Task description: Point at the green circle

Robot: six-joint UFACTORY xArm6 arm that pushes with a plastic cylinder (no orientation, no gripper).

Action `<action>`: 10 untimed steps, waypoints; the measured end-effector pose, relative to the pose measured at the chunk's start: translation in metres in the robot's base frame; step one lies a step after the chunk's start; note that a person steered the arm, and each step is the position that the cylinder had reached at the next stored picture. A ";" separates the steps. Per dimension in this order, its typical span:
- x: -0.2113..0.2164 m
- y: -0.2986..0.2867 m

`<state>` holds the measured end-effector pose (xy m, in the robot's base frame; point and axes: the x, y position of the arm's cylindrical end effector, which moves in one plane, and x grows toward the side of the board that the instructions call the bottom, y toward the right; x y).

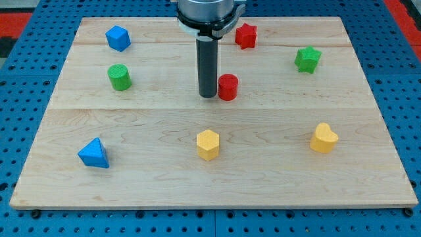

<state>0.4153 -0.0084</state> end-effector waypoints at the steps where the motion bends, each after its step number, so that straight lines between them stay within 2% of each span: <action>1: 0.035 -0.032; 2: 0.050 -0.073; 3: 0.041 -0.107; 4: 0.012 -0.107; 6: 0.007 -0.136; 9: 0.006 -0.143; 10: -0.001 -0.178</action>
<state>0.4142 -0.1865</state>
